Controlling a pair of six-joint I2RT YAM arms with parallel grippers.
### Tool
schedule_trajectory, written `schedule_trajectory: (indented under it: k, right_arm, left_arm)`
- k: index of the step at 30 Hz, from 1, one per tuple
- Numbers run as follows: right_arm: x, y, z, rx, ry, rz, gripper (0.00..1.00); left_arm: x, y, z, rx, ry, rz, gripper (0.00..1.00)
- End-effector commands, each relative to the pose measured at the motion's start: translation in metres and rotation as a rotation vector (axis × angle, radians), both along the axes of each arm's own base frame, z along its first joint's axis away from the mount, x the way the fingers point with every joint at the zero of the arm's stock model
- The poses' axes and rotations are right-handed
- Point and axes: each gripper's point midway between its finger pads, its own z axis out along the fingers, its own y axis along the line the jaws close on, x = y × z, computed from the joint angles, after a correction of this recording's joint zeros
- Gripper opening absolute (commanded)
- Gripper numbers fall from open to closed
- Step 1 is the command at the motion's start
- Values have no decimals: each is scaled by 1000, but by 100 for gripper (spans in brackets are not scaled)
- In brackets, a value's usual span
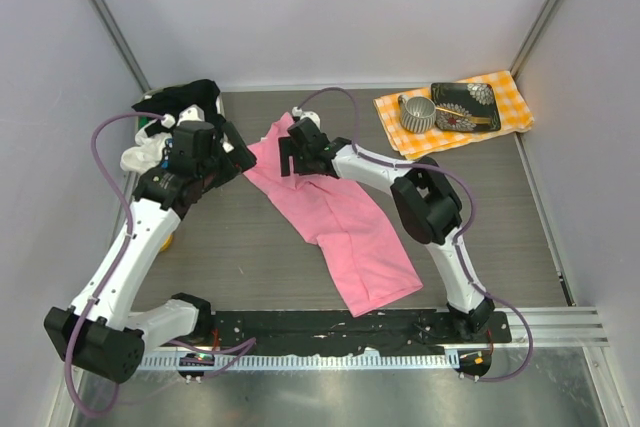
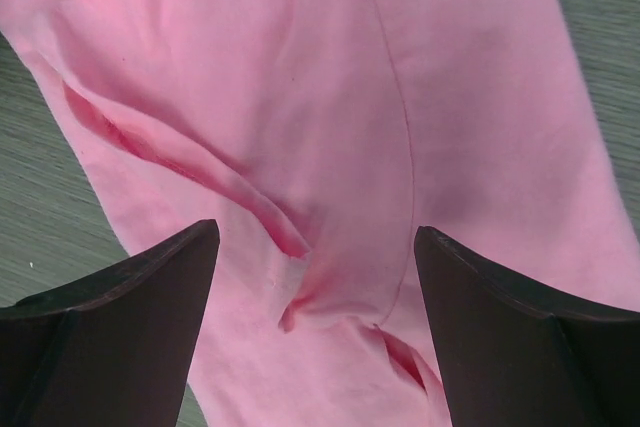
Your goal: Fold and stack the t-shirts
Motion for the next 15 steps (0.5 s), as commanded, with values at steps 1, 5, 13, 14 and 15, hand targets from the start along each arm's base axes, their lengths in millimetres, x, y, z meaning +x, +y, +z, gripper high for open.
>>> schedule_trajectory:
  k: [1, 5, 13, 14, 15]
  right_arm:
    - [28, 26, 63, 168, -117, 63, 86]
    - [33, 28, 63, 191, -104, 70, 86]
    - [39, 42, 65, 248, -88, 85, 86]
    - [41, 44, 63, 251, -84, 81, 86]
    - [43, 47, 57, 251, -76, 79, 85]
  left_arm:
    - [9, 3, 0, 16, -14, 14, 100]
    - [13, 2, -4, 18, -5, 12, 100]
    - [19, -3, -12, 10, 12, 2, 100]
    - [20, -3, -12, 9, 12, 3, 100]
    - [21, -3, -12, 10, 10, 6, 100]
